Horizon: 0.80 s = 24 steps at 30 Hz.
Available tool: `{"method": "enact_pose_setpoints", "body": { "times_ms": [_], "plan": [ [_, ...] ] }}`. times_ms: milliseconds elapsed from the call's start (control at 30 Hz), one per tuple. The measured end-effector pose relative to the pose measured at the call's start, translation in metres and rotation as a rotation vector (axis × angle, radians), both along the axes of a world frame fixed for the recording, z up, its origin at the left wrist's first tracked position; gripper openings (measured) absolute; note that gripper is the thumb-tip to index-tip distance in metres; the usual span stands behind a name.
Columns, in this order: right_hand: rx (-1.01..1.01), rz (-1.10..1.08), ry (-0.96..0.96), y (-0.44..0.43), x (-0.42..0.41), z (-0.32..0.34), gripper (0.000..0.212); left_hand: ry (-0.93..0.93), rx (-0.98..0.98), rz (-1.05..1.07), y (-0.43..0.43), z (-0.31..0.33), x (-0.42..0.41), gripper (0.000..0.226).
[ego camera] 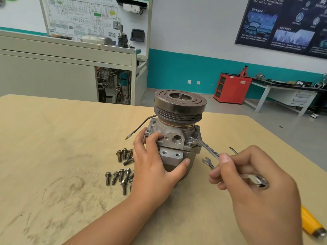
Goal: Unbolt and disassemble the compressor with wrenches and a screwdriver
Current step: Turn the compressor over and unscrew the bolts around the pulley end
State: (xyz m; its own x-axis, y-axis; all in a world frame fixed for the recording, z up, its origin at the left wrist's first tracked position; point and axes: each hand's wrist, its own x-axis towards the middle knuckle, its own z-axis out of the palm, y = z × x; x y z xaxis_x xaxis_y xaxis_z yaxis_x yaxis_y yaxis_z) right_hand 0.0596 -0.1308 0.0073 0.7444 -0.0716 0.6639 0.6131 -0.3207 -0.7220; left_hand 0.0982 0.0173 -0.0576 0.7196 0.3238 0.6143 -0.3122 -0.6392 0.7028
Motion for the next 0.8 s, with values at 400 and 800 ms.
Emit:
{"method": "enact_pose_setpoints", "body": {
  "times_ms": [400, 800],
  "plan": [
    [-0.477, -0.21, -0.244, 0.016, -0.01, 0.012, 0.022, 0.001, -0.019, 0.002, -0.001, 0.0, 0.0, 0.065],
    [-0.088, 0.22, 0.221, -0.035, 0.029, 0.029, 0.014, 0.001, 0.0, -0.001, 0.0, -0.001, 0.0, 0.065]
  ]
}}
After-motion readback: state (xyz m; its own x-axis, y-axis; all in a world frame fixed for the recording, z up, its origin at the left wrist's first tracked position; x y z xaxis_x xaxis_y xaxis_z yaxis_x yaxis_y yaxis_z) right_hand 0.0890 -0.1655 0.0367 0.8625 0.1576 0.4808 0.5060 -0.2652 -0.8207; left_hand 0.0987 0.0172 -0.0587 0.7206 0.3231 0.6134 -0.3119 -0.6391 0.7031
